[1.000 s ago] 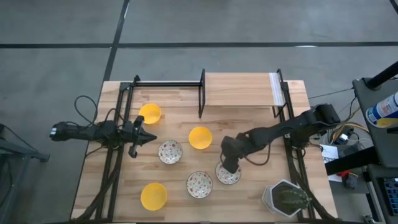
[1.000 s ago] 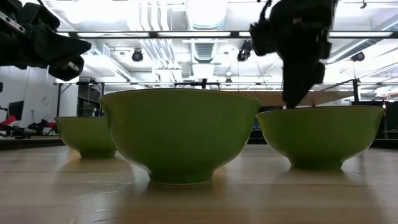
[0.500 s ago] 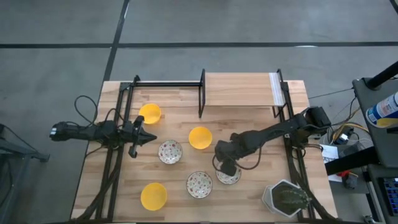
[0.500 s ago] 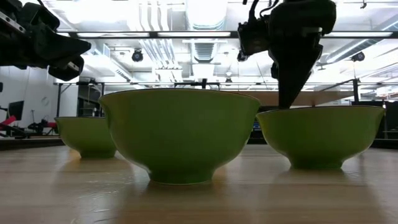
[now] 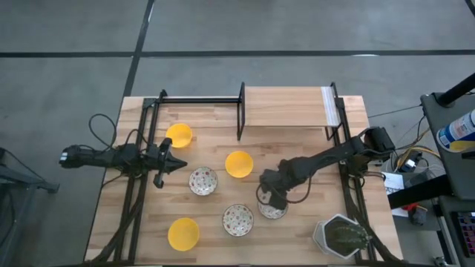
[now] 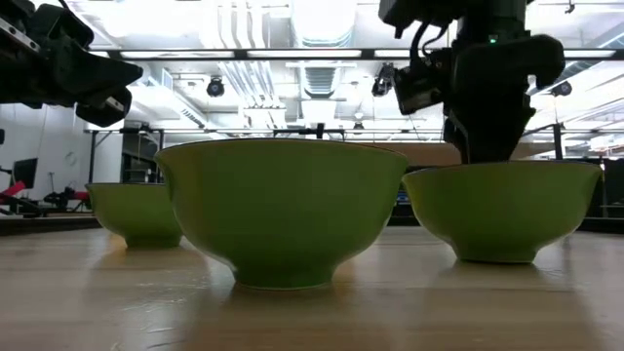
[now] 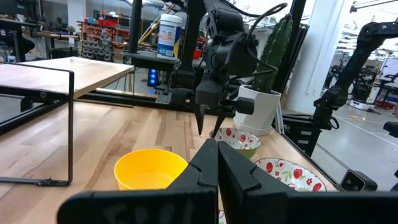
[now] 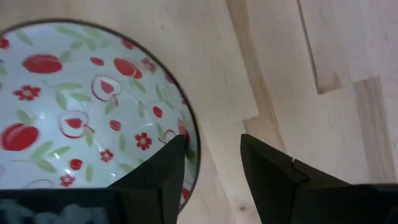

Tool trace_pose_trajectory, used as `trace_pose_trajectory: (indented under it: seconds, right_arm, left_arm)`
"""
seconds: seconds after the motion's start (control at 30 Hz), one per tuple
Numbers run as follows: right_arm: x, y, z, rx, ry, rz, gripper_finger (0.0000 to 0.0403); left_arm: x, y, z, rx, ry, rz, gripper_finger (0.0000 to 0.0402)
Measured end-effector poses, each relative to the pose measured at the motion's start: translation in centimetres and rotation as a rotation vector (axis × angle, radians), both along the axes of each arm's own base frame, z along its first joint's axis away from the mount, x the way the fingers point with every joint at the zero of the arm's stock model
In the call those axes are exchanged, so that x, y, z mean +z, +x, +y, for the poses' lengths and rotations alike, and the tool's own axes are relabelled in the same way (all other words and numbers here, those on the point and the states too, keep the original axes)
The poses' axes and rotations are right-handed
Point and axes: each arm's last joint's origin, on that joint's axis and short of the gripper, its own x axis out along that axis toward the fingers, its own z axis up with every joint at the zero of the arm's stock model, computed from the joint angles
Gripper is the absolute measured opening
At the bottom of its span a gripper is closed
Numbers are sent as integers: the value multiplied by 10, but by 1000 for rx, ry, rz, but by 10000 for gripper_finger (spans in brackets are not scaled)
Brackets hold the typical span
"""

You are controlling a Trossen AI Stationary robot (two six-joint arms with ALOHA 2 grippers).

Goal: Pick & Place Mini bowls
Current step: Put the right white patterned bowl on the shelf

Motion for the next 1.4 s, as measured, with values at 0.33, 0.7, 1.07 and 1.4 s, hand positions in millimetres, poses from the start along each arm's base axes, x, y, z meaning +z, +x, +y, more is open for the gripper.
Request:
trace_pose_trajectory:
  seconds: [0.33, 0.7, 1.07, 1.4]
  right_arm:
    - [-7, -1, 1, -19, 59, -11, 102]
    - [-4, 3, 1, -85, 121, -35, 16]
    - [33, 17, -27, -206, 155, -118, 13]
    - [87, 13, -89, -355, 159, -142, 13]
  left_arm:
    - [0, 0, 0, 0, 0, 0, 0]
    - [0, 0, 0, 0, 0, 0, 0]
    - [0, 0, 0, 0, 0, 0, 0]
    - [0, 0, 0, 0, 0, 3, 0]
